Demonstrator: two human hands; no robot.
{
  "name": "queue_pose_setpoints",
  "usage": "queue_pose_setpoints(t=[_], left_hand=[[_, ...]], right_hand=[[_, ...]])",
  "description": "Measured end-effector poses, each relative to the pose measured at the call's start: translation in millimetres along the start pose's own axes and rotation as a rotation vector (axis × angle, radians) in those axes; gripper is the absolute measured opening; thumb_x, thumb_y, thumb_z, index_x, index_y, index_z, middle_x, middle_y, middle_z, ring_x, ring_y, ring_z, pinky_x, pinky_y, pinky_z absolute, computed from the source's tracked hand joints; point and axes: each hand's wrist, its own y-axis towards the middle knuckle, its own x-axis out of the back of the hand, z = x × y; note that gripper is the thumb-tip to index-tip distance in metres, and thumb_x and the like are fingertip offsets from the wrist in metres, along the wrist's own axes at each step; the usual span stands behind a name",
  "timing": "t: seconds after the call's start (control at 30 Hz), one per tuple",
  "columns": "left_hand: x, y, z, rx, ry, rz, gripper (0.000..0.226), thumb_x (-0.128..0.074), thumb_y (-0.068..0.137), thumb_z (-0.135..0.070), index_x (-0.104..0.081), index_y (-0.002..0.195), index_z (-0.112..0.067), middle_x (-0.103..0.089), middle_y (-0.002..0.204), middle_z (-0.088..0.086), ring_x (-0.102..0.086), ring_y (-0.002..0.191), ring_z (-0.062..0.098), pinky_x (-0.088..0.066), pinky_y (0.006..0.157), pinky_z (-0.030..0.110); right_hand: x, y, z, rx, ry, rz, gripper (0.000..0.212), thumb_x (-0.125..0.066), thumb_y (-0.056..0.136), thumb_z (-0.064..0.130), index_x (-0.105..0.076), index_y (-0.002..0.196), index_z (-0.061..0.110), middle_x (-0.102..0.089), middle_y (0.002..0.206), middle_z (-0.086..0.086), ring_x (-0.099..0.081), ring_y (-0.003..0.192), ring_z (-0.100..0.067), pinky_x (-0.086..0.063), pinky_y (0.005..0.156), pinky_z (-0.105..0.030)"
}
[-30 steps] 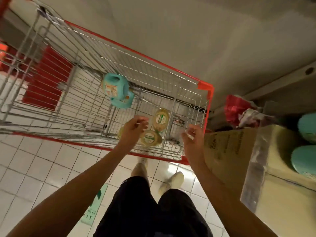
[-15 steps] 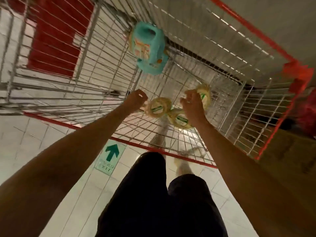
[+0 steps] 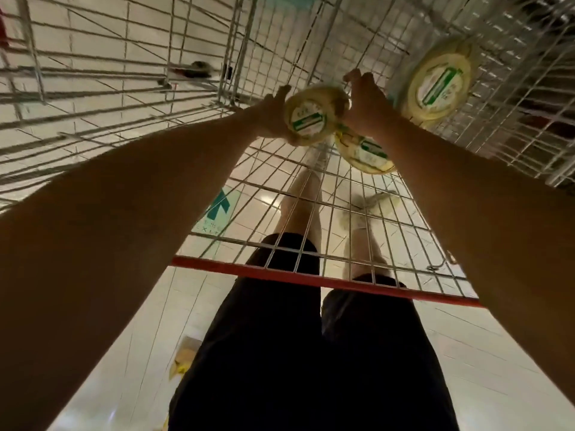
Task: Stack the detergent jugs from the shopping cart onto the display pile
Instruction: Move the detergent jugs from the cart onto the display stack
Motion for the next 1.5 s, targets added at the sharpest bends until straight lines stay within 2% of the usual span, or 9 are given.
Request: queue_pose_setpoints(t=[0.33, 0.47, 0.53, 0.67, 0.73, 0.87, 1.13, 1.37, 1.5], left_hand=[[-11, 28, 29, -0.247, -0.098, -0.188, 0.139, -0.101, 0.062, -0.030, -0.012, 0.166, -0.012, -0.037, 0.161, 0.018, -0.038, 0.148, 0.036, -0.041, 0.116, 0.048], [8, 31, 40, -0.293, -0.233, -0.226, 0.120, -0.099, 0.066, -0.020, -0.023, 0.157, -0.005, -0.060, 0.128, -0.006, -0.062, 0.108, -0.011, -0.053, 0.082, 0.006], [15, 34, 41, -0.294, -0.277, -0.230, 0.112, -0.100, 0.066, -0.019, -0.028, 0.152, -0.005, -0.060, 0.121, -0.012, -0.062, 0.107, -0.018, -0.056, 0.077, 0.007], [38, 34, 41, -0.183, -0.420, -0.171, 0.095, -0.097, 0.072, -0.017, -0.039, 0.147, -0.010, -0.063, 0.132, 0.001, -0.066, 0.123, 0.015, -0.062, 0.093, 0.035], [46, 26, 33, -0.085, -0.485, -0.198, 0.073, -0.092, 0.079, -0.026, -0.050, 0.138, -0.022, -0.065, 0.129, 0.004, -0.067, 0.116, 0.026, -0.062, 0.081, 0.036], [52, 3, 8, -0.012, -0.542, -0.207, 0.062, -0.083, 0.077, -0.060, -0.067, 0.123, -0.020, -0.073, 0.114, 0.001, -0.070, 0.100, 0.022, -0.059, 0.084, 0.036], [66, -60, -54, 0.043, -0.867, -0.271, 0.061, -0.072, 0.094, -0.056, -0.067, 0.124, -0.004, -0.077, 0.115, 0.014, -0.074, 0.110, 0.036, -0.059, 0.101, 0.051], [68, -144, -142, 0.098, -1.246, -0.593, 0.082, -0.073, 0.084, -0.065, -0.056, 0.137, -0.005, -0.073, 0.120, 0.012, -0.075, 0.101, 0.028, -0.066, 0.085, 0.047], [56, -209, -192, -0.009, -1.315, -0.657, 0.051, -0.072, 0.095, -0.044, -0.061, 0.129, -0.008, -0.076, 0.112, 0.012, -0.077, 0.094, 0.026, -0.066, 0.069, 0.036]], right_hand=[[-6, 45, -13, 0.119, 0.049, 0.261, 0.111, -0.089, 0.076, 0.006, -0.027, 0.165, 0.029, -0.030, 0.158, -0.018, -0.045, 0.140, -0.041, -0.048, 0.111, -0.047], [8, 57, -17, 0.157, 0.174, 0.276, 0.117, -0.094, 0.076, 0.017, -0.022, 0.166, 0.036, -0.030, 0.165, -0.010, -0.038, 0.147, -0.029, -0.038, 0.112, -0.034], [14, 66, -17, 0.147, 0.181, 0.298, 0.114, -0.094, 0.077, 0.022, -0.022, 0.164, 0.043, -0.033, 0.167, -0.003, -0.039, 0.144, -0.020, -0.035, 0.110, -0.032], [29, 77, -13, 0.046, 0.552, 0.341, 0.068, -0.079, 0.093, 0.019, -0.051, 0.151, 0.038, -0.062, 0.142, 0.008, -0.055, 0.135, -0.021, -0.046, 0.107, -0.042], [33, 75, -3, 0.020, 0.753, 0.309, 0.043, -0.073, 0.097, 0.018, -0.065, 0.133, 0.039, -0.068, 0.133, 0.005, -0.060, 0.131, -0.025, -0.049, 0.109, -0.046], [22, 51, 17, -0.098, 0.936, 0.347, 0.058, -0.070, 0.101, 0.030, -0.046, 0.154, 0.032, -0.062, 0.142, -0.002, -0.061, 0.130, -0.025, -0.049, 0.113, -0.051], [21, -39, 39, -0.189, 1.260, -0.091, 0.056, -0.064, 0.104, 0.039, -0.043, 0.152, 0.019, -0.055, 0.150, -0.013, -0.059, 0.127, -0.027, -0.055, 0.094, -0.036], [10, -171, 82, 0.258, 0.866, -0.526, 0.086, -0.091, 0.082, 0.011, -0.037, 0.149, 0.004, -0.039, 0.137, 0.004, -0.047, 0.128, -0.011, -0.050, 0.101, -0.015], [29, -219, 89, 0.318, 0.809, -0.681, 0.120, -0.096, 0.077, 0.027, -0.013, 0.164, 0.021, -0.026, 0.166, -0.007, -0.037, 0.152, -0.028, -0.047, 0.117, -0.044]])
